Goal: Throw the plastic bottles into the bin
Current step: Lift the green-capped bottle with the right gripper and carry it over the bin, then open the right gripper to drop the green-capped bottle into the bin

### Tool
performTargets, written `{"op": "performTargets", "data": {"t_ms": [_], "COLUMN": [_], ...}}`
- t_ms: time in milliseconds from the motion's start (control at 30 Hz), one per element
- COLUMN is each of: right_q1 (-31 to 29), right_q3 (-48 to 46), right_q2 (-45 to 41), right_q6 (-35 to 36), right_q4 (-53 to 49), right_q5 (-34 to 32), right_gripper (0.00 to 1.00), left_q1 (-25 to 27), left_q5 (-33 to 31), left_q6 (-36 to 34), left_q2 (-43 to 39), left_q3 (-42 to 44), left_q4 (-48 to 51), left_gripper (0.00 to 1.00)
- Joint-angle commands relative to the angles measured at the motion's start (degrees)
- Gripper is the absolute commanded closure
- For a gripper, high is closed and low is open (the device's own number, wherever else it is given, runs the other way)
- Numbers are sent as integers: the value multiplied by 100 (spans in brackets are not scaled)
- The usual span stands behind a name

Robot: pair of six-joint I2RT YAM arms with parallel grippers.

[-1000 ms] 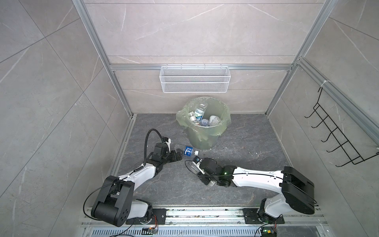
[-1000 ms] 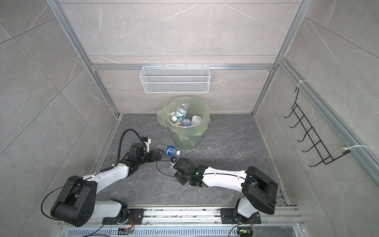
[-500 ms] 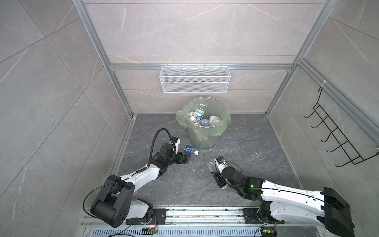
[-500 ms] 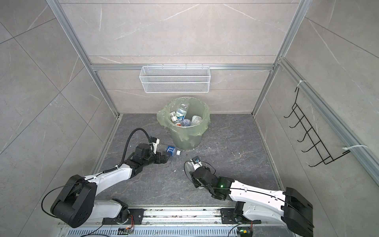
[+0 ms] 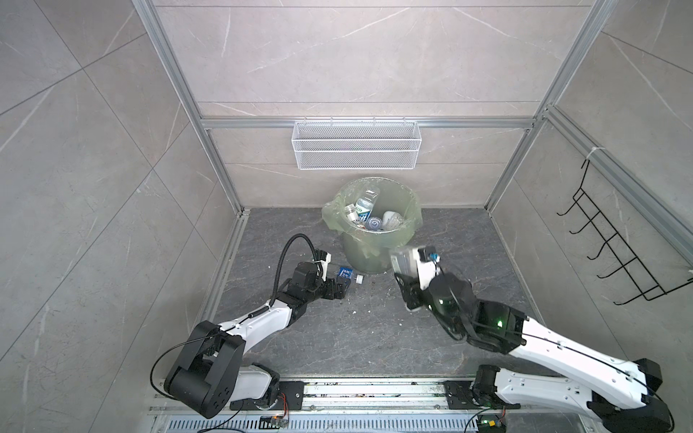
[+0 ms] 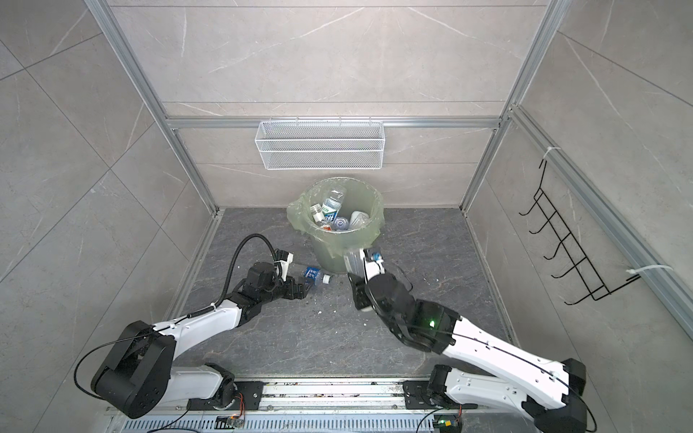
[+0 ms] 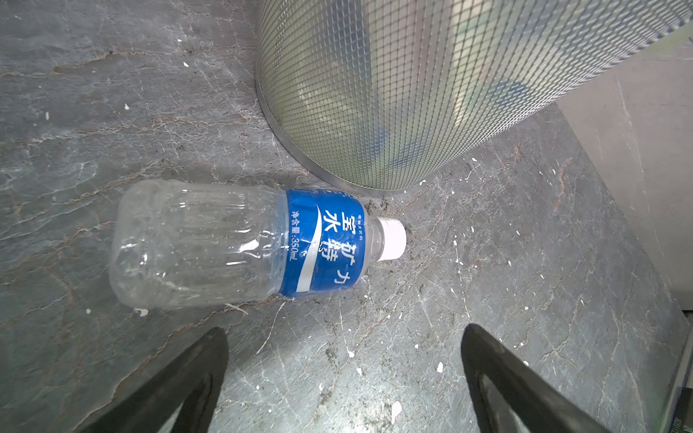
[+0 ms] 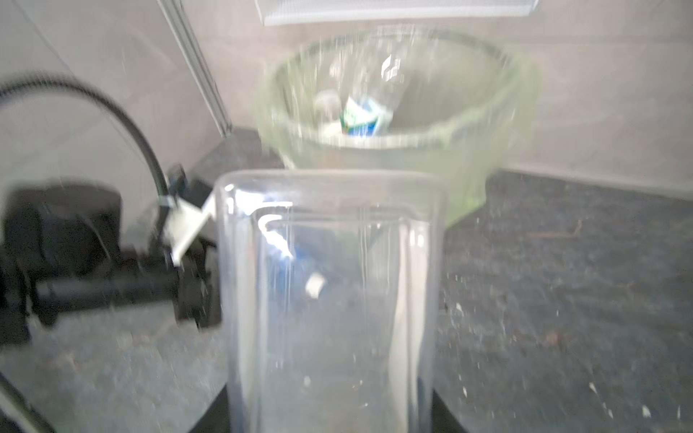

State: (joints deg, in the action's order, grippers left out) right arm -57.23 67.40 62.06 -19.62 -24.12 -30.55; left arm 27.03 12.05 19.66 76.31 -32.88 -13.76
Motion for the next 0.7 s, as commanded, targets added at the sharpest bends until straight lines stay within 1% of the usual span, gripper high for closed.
{"op": "performTargets", "data": {"t_ms": [0,33,67,133,167,200,267,333,367,433,500,533,667], "right_q1": [765,991,1232,1609,1734,1838,1944,2048,2037,2032,2027,2032,2031], "right_q3": [1618,2181,2924,4558,5377,6067,6746,7050,7041,6525,5566,5282,4531], "right_q2": [1036,1444,2006,3170,3735,4197,4676,4825,4784,4417,3824,3608,3070], "right_q6": [419,485,568,533,521,483,533,500,473,433,454,475,467], "right_q4": [-374,-395,-508,-1209,-1568,-1947,-2137,-2238,-2237,-1916,-1262,-1107,-1028], "right_q5": [426,630,774,940,891,783,471,571,570,619,804,846,1041], "right_gripper": [71,71,65,30,9,1,1,1,1,1,1,1,1], "left_q1": [31,29,30,31,31,31,34,31,30,31,31,32,26], "left_q5": [137,150,169,171,158,133,124,139,139,120,129,132,127], "left_q6": [-123,-114,-112,-111,-112,-129,-122,-112,-111,-99,-76,-61,-24], "left_q2": [-152,-160,-168,-169,-169,-185,-225,-264,-274,-284,-284,-284,-289], "left_q3": [-153,-152,-154,-152,-155,-160,-158,-152,-148,-156,-166,-169,-173], "left_q4": [-224,-232,-232,-226,-209,-171,-137,-141,-136,-119,-126,-127,-129], "left_gripper": [1,1,1,1,1,2,1,1,1,1,2,1,1]}}
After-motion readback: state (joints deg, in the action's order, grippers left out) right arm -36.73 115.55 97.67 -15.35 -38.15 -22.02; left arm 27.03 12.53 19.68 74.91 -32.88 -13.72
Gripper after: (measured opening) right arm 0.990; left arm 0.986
